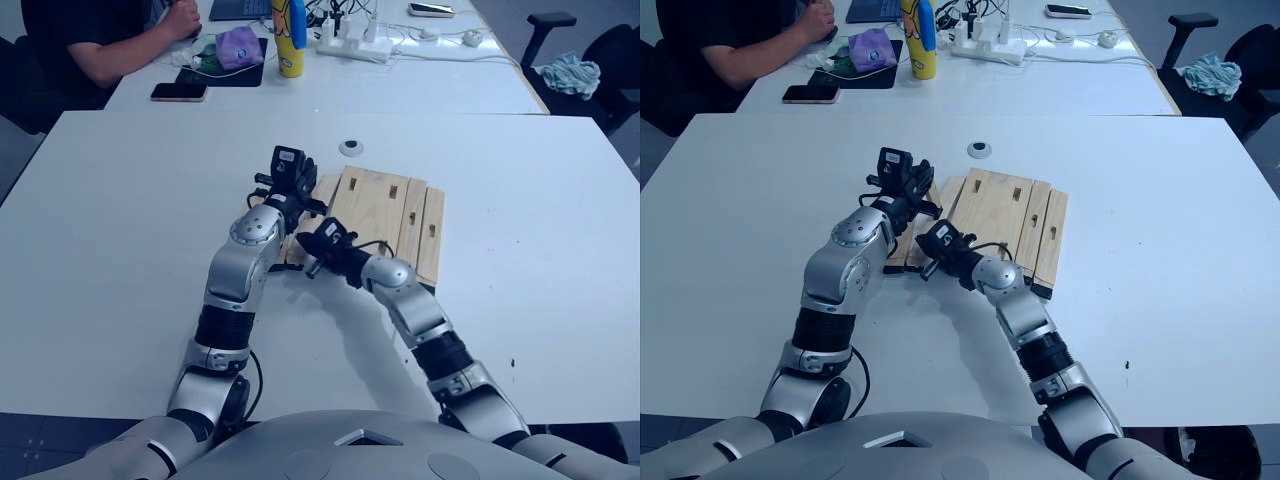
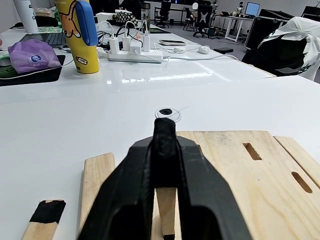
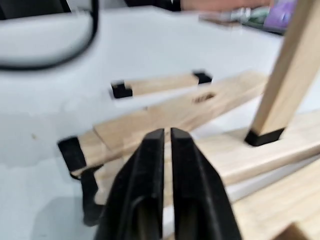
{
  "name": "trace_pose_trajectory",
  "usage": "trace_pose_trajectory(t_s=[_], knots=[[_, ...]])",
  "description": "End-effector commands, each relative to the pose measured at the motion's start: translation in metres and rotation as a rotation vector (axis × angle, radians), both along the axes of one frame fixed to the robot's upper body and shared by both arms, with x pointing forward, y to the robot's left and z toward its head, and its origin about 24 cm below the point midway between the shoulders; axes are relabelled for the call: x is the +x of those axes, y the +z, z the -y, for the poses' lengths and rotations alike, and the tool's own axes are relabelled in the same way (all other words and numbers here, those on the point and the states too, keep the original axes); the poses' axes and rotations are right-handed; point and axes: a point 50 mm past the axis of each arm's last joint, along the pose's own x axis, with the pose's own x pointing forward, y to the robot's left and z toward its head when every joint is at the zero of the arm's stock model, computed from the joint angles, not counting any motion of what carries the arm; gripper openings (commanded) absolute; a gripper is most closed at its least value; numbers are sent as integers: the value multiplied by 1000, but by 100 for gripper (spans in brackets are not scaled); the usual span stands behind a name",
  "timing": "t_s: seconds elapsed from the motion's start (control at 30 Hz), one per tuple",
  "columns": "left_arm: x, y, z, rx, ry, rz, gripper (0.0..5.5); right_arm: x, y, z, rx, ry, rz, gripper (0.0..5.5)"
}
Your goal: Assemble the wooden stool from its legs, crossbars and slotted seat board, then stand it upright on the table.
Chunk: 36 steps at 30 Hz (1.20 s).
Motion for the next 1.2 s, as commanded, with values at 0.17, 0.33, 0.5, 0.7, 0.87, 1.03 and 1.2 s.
trace_pose_trajectory(t_s=[0.17, 0.33, 0.5, 0.7, 0.87, 1.03, 1.2], knots=[[-10, -39, -4, 68, -8, -189, 44, -1, -26, 1, -179, -24, -75, 0], [-11, -37, -3, 73, -18, -179, 44, -9, -35, 9, -261, -10, -131, 0], [-11, -33, -3, 75, -21, -158, 44, -17, -36, 12, -283, 8, -159, 0], [-10, -35, -6, 80, -17, -157, 44, -15, -28, 16, -256, -16, -133, 0], [-8, -27, -5, 125, -45, -77, 89, -15, -30, 14, -261, -10, -138, 0], [-7, 3, -3, 65, -71, 131, 152, -16, -32, 16, -257, -17, -140, 0], [-12, 31, -11, -19, -35, 306, 221, -12, -25, 15, -216, -19, -90, 0]])
